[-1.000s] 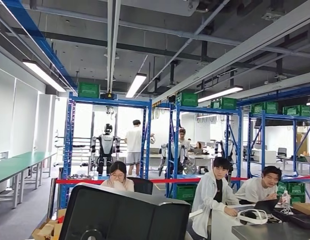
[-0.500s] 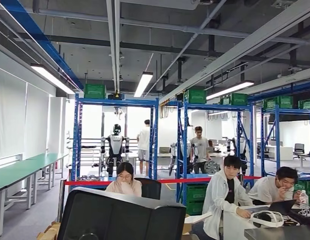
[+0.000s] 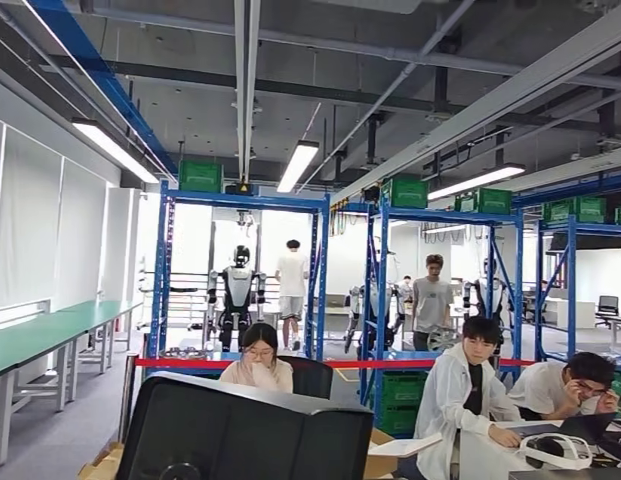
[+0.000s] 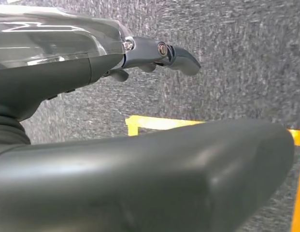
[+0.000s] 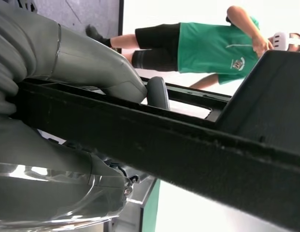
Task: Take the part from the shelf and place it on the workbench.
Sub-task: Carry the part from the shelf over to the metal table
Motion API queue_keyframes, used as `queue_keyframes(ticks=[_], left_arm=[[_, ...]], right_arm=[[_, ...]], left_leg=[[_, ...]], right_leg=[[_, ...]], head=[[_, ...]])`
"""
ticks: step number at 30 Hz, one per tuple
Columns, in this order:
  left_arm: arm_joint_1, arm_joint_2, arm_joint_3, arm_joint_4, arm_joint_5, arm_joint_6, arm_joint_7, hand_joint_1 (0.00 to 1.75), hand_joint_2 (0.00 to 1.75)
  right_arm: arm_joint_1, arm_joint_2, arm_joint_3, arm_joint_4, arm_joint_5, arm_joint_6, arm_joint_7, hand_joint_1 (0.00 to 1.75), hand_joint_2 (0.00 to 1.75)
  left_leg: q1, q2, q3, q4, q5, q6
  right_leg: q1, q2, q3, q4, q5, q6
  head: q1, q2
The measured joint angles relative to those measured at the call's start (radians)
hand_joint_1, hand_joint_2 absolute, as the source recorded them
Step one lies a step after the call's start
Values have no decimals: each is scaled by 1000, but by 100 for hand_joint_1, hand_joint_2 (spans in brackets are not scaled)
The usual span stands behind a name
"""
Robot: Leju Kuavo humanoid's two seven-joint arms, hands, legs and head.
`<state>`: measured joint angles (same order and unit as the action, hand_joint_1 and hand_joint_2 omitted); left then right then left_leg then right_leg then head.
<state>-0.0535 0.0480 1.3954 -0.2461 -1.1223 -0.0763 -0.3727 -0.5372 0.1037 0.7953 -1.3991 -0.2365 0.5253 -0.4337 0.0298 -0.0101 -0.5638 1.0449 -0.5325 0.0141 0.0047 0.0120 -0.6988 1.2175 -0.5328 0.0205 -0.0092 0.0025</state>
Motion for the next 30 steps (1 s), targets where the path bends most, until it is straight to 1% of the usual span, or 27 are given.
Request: queue_keyframes(ticks=[1,2,3,5,7,8,9,10,11,12,13,14,15,16,17,18,19,22,23,24,25,26,27,28,29,30], left_arm=[[0,-1,0,0,0,0,0,0,175],[-1,-2,0,0,0,0,0,0,175],[-2,-2,0,0,0,0,0,0,175],[-4,-4,0,0,0,0,0,0,175],[-5,-4,0,0,0,0,0,0,175],[-6,-5,0,0,0,0,0,0,175],[-7,-5,0,0,0,0,0,0,175],[-7,-5,0,0,0,0,0,0,175],[-6,-5,0,0,0,0,0,0,175],[-4,-5,0,0,0,0,0,0,175],[-2,-4,0,0,0,0,0,0,175],[0,-4,0,0,0,0,0,0,175],[0,-4,0,0,0,0,0,0,175],[-1,-5,0,0,0,0,0,0,175],[-1,-5,0,0,0,0,0,0,175],[-2,-6,0,0,0,0,0,0,175],[-3,-6,0,0,-1,0,0,0,175],[-2,-7,0,0,-4,0,0,0,175],[-1,-7,0,0,-5,0,0,0,175],[-1,-7,0,0,-6,0,-1,0,175],[-2,-7,0,0,-7,0,-1,0,175],[-3,-7,0,0,-7,0,-1,0,175],[-3,-7,0,0,-8,0,-1,0,175],[-4,-7,0,0,-9,0,-1,0,175],[-4,-7,0,0,-9,0,-1,0,175],[-3,-7,0,0,-9,0,-1,0,175]], right_arm=[[-1,0,0,0,0,0,0,175,175],[-2,0,0,0,0,0,0,175,175],[-3,0,0,-1,0,0,0,175,175],[-4,1,0,-1,0,0,0,175,175],[-3,3,-1,-3,0,0,0,175,175],[-3,4,-1,-4,0,-1,0,175,175],[-3,6,-1,-5,0,-1,0,175,175],[-3,6,-1,-5,0,-1,0,175,175],[-1,6,-1,-4,0,-1,0,175,175],[1,6,-1,-4,0,-1,0,175,175],[3,6,0,-4,0,-1,0,175,175],[4,6,0,-4,0,-1,0,175,175],[4,6,0,-4,0,-1,0,175,175],[5,6,0,-4,0,-1,0,175,175],[4,6,0,-3,0,-1,0,175,175],[3,6,0,-4,0,-1,0,175,175],[2,6,1,-4,0,0,-1,175,175],[1,8,1,-5,3,2,-1,175,175],[-1,8,2,-6,5,2,-1,175,175],[-3,8,2,-6,9,3,-1,175,175],[-6,7,2,-6,15,3,-1,175,175],[-7,6,3,-6,21,4,-1,175,175],[-8,5,5,-5,26,4,-2,175,175],[-8,3,6,-5,29,5,-3,175,175],[-9,2,8,-4,28,6,-3,175,175],[-10,2,9,-4,25,8,-4,175,175]], left_leg=[[0,-1,12,-3,-8,-3],[1,-2,21,-6,-14,-7],[1,-2,25,-9,-18,-11],[2,0,28,-18,-20,-21],[1,3,27,-17,-29,-27],[0,4,16,7,-40,-29],[0,5,-7,51,-58,-29],[-2,5,-43,114,-78,-30],[-3,5,-87,182,-96,-32],[-2,5,-125,232,-101,-34],[-2,5,-150,251,-87,-36],[0,5,-155,230,-53,-39],[2,6,-142,176,-5,-41],[3,6,-122,118,36,-43],[4,7,-102,67,62,-43],[3,7,-90,37,70,-39],[1,6,-86,27,63,-34],[0,5,-79,20,50,-15],[2,4,-74,19,46,-10],[3,2,-68,18,42,-5],[3,0,-62,17,37,-1],[2,-2,-56,17,32,1],[1,-4,-50,17,26,2],[1,-6,-42,17,20,2],[0,-9,-32,17,13,2],[0,-13,-21,17,6,1]], right_leg=[[3,0,20,-64,44,-5],[7,0,38,-117,75,-10],[11,0,49,-147,86,-16],[16,0,55,-166,78,-27],[11,-1,71,-194,69,-37],[8,-2,82,-209,67,-42],[6,-4,93,-220,63,-46],[7,-4,100,-223,59,-49],[8,-5,106,-223,54,-51],[8,-5,113,-223,48,-53],[8,-4,121,-222,41,-52],[8,-3,132,-221,32,-50],[7,-2,145,-219,21,-47],[6,-1,156,-215,9,-42],[8,-1,163,-209,-2,-36],[10,0,165,-204,-10,-30],[11,0,165,-201,-16,-26],[10,0,164,-194,-28,-14],[9,-1,155,-171,-40,-9],[7,-3,133,-127,-60,-3],[5,-5,99,-64,-83,1],[3,-6,54,10,-105,4],[2,-6,12,72,-117,4],[1,-6,-17,103,-109,3],[2,-6,-28,95,-80,0],[4,-6,-19,47,-35,-5]], head=[[0,0],[0,0],[0,0],[-1,1],[-1,1],[-1,1],[-1,1],[-1,0],[-1,0],[-1,0],[-1,0],[-1,0],[-1,0],[-1,0],[-1,0],[-1,0],[-1,0],[-2,0],[-2,0],[-2,0],[-3,0],[-3,0],[-3,0],[-3,0],[-3,0],[-3,0]])
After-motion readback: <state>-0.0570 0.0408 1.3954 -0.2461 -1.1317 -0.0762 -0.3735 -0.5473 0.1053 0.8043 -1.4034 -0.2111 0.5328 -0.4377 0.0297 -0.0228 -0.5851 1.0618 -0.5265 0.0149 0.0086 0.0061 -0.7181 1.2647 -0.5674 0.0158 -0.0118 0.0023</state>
